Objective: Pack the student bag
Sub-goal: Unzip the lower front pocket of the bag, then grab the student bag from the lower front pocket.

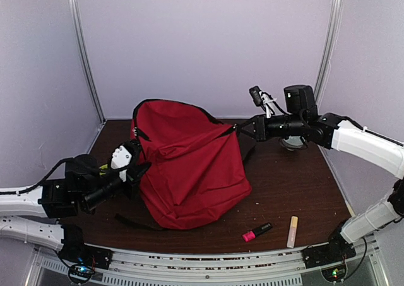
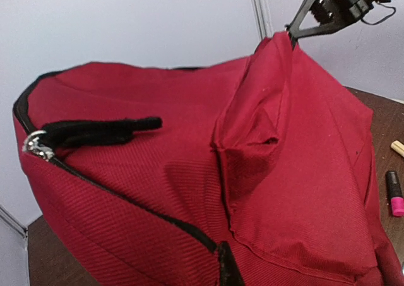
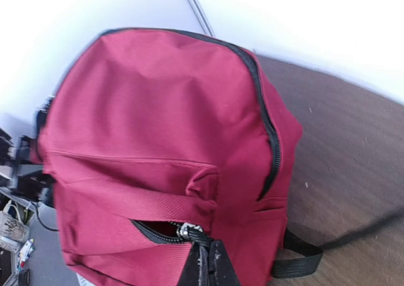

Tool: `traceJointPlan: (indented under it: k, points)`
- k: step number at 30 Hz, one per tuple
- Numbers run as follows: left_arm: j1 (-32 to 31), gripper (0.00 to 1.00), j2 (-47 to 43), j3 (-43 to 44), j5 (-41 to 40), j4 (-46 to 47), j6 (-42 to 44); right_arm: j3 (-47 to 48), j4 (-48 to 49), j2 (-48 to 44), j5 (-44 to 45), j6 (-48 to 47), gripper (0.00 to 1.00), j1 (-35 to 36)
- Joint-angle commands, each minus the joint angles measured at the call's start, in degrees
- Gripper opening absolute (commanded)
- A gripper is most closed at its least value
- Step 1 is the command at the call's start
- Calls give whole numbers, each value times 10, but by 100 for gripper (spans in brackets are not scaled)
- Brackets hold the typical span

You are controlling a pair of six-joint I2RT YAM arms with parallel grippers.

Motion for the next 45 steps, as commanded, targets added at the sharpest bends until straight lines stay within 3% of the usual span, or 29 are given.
traceJointPlan:
  k: [1,3,4,6,12,19,25,29,32,34,35,36,39,42,45]
  points:
    - [10,27,-13,6,0,-49,-115,51,26,-23,50,-7,0,13]
    - [10,64,-9,-1,71,-66,-125,51,30,-21,47,-9,0,17]
    - [10,75,-2,5,103,-87,-127,52,33,-18,45,-11,0,19]
    - [7,85,17,29,122,-138,-128,56,35,-9,40,-13,0,23]
    - [4,87,118,176,165,-235,-42,110,-2,34,24,-40,0,38]
    - [19,97,225,251,194,-139,54,115,-2,50,15,-43,0,41]
    - [164,98,380,301,370,-41,55,124,-7,57,7,-38,0,42]
    - [180,98,464,359,427,-54,122,129,-12,59,5,-39,0,41]
    - [190,98,507,379,532,-38,131,130,-16,60,12,-44,0,41]
    - [198,97,526,387,537,-33,126,131,-16,61,11,-46,0,41]
    - [204,96,532,390,535,-32,126,131,-16,62,9,-46,0,42]
    - [210,87,536,390,539,-30,125,131,-16,63,7,-46,0,42]
    - [230,44,525,362,577,5,112,133,-21,61,7,-50,0,41]
    - [234,30,495,324,603,47,114,129,-27,52,11,-55,0,39]
    - [235,0,501,329,608,27,123,124,-27,46,15,-60,0,38]
